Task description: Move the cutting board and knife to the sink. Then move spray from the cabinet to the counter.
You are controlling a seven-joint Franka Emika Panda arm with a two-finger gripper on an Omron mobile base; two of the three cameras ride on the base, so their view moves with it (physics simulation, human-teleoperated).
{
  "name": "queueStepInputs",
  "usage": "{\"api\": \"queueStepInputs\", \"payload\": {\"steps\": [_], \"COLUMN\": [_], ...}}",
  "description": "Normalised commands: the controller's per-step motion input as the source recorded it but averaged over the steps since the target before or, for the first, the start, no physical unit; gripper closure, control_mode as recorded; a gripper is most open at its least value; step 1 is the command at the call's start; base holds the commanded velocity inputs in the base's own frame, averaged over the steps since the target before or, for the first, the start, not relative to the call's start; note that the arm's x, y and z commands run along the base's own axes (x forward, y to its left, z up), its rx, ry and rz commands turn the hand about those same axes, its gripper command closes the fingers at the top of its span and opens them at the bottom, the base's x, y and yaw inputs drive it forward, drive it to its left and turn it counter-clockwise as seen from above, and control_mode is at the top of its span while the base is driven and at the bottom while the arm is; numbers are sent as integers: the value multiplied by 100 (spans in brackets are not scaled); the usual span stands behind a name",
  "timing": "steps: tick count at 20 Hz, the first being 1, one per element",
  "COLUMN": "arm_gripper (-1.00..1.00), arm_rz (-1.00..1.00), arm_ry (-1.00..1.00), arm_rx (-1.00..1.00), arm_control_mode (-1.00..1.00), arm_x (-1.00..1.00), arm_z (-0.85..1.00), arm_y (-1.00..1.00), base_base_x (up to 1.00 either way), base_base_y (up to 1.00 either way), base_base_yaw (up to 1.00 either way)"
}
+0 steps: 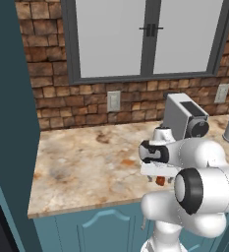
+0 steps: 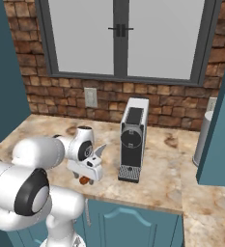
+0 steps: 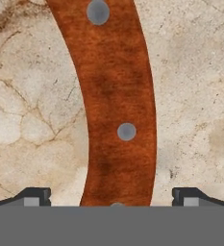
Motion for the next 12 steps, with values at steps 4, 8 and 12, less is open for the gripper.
{"api": "queueStepInputs", "payload": {"steps": [4,8,12], "arm_gripper": [-100,-100,-100], "arm_rz": [0,0,0], "arm_ry": [0,1,4], "arm_rx": [0,0,0], "arm_control_mode": [-100,-100,-100], "arm_x": [7,31,20], "arm_z": [-10,-2,-23], "arm_y": [2,0,0], "base_base_x": [0,0,0], "base_base_y": [0,0,0], "base_base_yaw": [0,0,0]}}
